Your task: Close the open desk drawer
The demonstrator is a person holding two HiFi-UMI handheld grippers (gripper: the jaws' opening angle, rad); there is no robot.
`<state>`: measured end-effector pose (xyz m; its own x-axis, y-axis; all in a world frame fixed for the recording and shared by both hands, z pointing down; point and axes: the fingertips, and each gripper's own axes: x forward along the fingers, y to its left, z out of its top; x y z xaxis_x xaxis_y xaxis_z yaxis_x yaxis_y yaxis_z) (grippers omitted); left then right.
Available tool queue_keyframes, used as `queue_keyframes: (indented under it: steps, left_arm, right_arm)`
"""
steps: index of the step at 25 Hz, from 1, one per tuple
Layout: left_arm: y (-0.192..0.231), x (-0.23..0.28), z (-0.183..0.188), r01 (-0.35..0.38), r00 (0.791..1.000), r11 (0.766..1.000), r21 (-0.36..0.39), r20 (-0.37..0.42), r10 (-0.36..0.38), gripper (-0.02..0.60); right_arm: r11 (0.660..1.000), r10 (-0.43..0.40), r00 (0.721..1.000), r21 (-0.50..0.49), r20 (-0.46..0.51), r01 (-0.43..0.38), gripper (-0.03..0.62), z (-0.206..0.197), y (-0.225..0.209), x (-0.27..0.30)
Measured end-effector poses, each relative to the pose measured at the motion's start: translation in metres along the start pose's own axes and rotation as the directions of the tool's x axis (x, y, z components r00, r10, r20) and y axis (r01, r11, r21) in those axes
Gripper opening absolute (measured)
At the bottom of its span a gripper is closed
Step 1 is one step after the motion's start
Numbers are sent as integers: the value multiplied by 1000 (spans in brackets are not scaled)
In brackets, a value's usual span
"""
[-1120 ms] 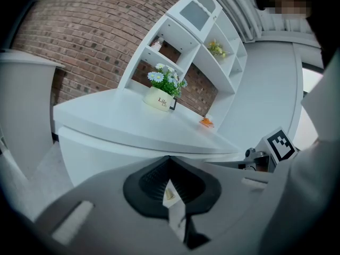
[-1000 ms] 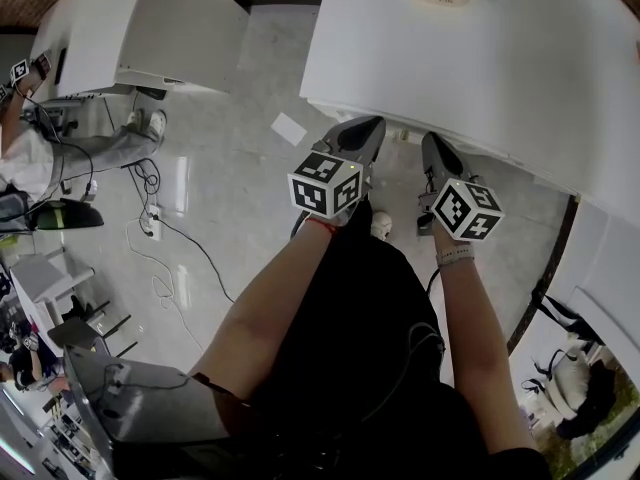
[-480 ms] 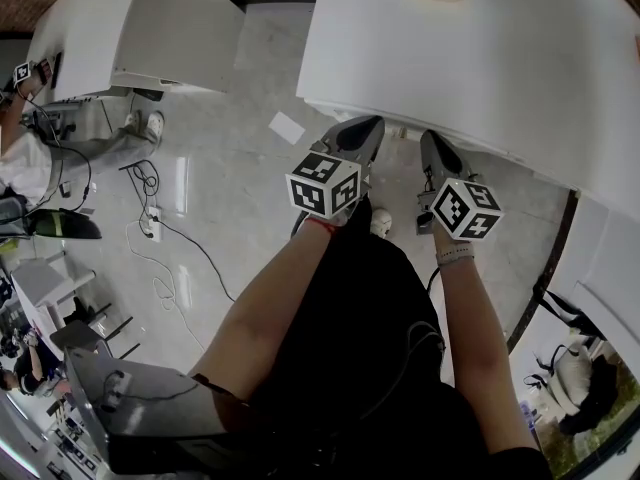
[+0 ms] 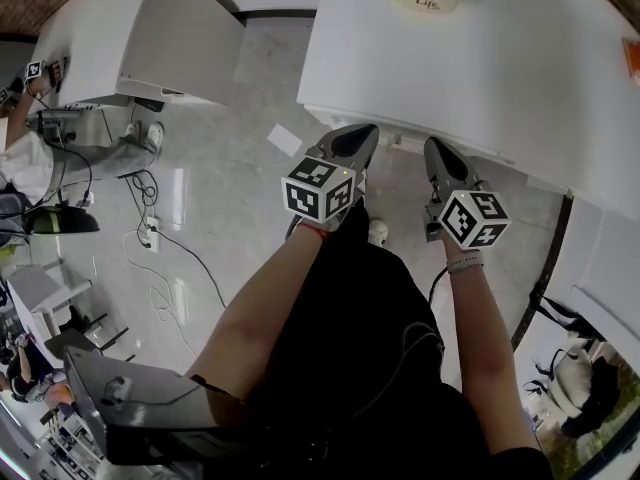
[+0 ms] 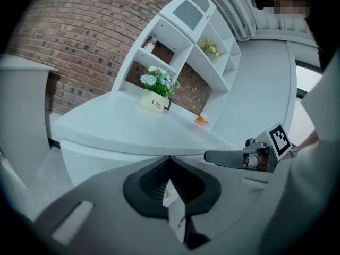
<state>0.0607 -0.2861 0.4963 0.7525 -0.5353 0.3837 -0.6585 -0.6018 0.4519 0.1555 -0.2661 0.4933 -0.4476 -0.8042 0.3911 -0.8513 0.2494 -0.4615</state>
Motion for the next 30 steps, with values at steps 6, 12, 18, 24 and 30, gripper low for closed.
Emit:
queue_keyframes:
  steps: [6,12,18,24,30]
  left_arm:
    - [-6,-19,23,-23,997,998,54,73,19,-2]
    - [-16,-40,48,-32,991,994,102,134,18,-2]
    - [-33,-68,79,-14,977,991,135,211,-15,-2]
    - [-45,-98,105,-26,964,988,150,264,-15,-2]
    - [-58,-129,129,-45,944,987,153,330,-8,-2]
  right_arm:
    - [995,14,998,-103,59,-8,0,24,6,-25]
    - [977,36,994,-212,107,-13,0,50,20,-55]
    - [966,41,986,-259,161,2,0,74,32,-88]
    - [964,17,978,-262,210,39,0,92,41,-120]
    - [953,29,969,-300,245,48,0,113,63,-144]
